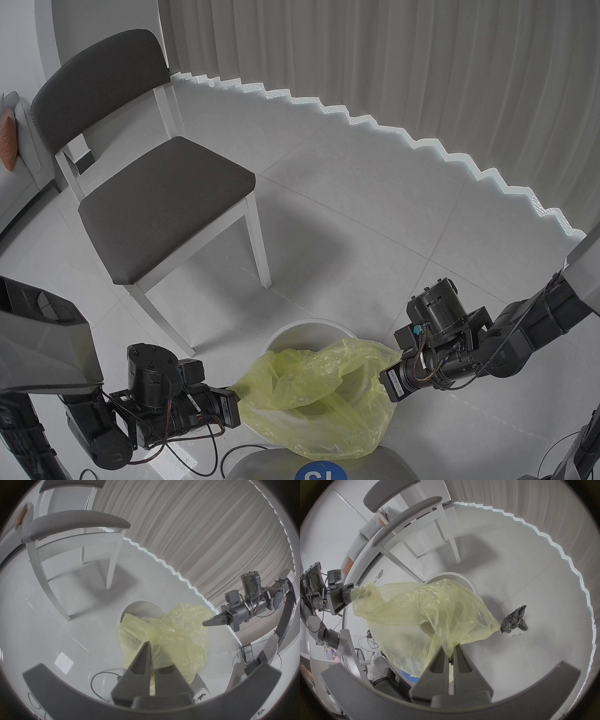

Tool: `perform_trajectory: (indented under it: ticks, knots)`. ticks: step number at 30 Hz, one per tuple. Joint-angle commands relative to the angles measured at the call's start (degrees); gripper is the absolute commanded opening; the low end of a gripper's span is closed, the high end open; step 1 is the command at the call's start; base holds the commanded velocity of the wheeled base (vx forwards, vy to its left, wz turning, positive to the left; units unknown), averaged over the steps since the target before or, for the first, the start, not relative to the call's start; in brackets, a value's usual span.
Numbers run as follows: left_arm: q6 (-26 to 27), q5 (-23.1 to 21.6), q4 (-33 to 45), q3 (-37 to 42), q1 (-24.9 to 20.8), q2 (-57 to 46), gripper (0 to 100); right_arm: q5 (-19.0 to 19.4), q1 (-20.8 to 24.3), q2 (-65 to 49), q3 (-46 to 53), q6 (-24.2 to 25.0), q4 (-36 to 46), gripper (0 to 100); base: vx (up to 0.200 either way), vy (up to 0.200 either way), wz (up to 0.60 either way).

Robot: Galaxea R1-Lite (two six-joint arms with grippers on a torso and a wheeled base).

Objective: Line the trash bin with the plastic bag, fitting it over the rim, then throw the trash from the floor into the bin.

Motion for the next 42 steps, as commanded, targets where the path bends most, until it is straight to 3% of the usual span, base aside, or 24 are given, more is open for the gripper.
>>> perform_trajectory:
  ticks: [1,6,13,28,42]
  knots:
    - [-0.05,0.12,0.01,0.35,-0.08,1.44,0,-0.02,0.17,0.16,0.67,-0.01,0.11,0,0.0,0.0,0.0]
    - [-0.14,0.3,-1.75,-1.41,0.54,5.3,0,0.06,-0.18,2.01,-0.56,-0.01,-0.32,0,0.0,0.0,0.0]
    - [0.3,0.65,-13.97,-4.57,2.56,16.12,0,0.06,-1.41,8.25,-6.1,0.08,-0.41,0,0.0,0.0,0.0]
    - [0.48,-0.23,-14.23,-7.03,7.13,18.14,0,1.65,-5.63,12.38,-13.3,-0.01,-0.06,0,0.0,0.0,0.0]
    - [0.74,-0.41,-14.76,-0.62,7.66,13.57,0,2.35,-7.3,13.79,-18.58,-0.54,1.7,0,0.0,0.0,0.0]
